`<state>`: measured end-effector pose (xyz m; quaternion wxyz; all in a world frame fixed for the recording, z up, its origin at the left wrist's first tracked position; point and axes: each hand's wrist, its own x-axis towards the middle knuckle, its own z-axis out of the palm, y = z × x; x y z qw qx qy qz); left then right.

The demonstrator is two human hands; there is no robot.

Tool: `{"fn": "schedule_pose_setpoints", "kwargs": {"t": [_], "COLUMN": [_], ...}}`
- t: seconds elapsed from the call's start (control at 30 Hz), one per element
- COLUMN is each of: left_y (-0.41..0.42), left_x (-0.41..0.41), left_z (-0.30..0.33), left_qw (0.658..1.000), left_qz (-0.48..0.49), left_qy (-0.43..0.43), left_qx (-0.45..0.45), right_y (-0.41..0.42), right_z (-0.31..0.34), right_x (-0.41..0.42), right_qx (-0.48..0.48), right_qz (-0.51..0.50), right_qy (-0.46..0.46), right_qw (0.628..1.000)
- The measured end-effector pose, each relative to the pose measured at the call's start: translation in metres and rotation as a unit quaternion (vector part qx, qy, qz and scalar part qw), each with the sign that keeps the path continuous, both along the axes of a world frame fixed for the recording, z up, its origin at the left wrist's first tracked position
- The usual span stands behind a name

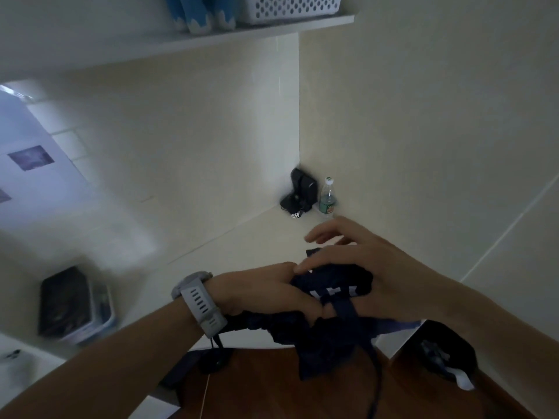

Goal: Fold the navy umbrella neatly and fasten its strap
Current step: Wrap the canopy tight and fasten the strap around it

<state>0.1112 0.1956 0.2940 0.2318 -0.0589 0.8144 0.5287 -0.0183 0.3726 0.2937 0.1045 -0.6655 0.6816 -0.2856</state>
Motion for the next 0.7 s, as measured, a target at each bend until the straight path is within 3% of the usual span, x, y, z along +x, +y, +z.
{"fn": "schedule_pose_setpoints", "kwargs": {"t": [0.2,0.33,0.4,0.47,0.57,0.7], "left_y": [-0.006,-0.006,-0.005,0.0,0.007,0.008], "left_x": [0.001,-0.001,-0.001,0.0,0.009,0.02], "left_z": [-0.012,-0.02,-0.02,-0.018,-0.024,-0.032], "left_qw": [0.998,0.999,0.992,0.967,0.876,0.806], "left_qz": [-0.005,-0.028,-0.061,-0.098,-0.134,-0.101], "left_qy": [-0.045,-0.022,0.017,0.076,0.185,0.311], "left_qx": [0.032,-0.03,-0.108,-0.223,-0.425,-0.493], "right_y": [-0.002,-0.008,-0.012,-0.019,-0.029,-0.032], "right_z": [0.011,0.027,0.028,0.026,0.018,0.005], "right_x": [-0.002,-0.008,-0.012,-0.014,-0.027,-0.039], "right_qx": [-0.07,-0.031,0.021,0.039,0.017,0.006], "right_qz": [0.019,-0.028,-0.037,-0.026,-0.042,-0.084], "right_qy": [-0.098,-0.125,-0.137,-0.156,-0.237,-0.304], "right_qw": [0.992,0.991,0.99,0.987,0.97,0.949]}}
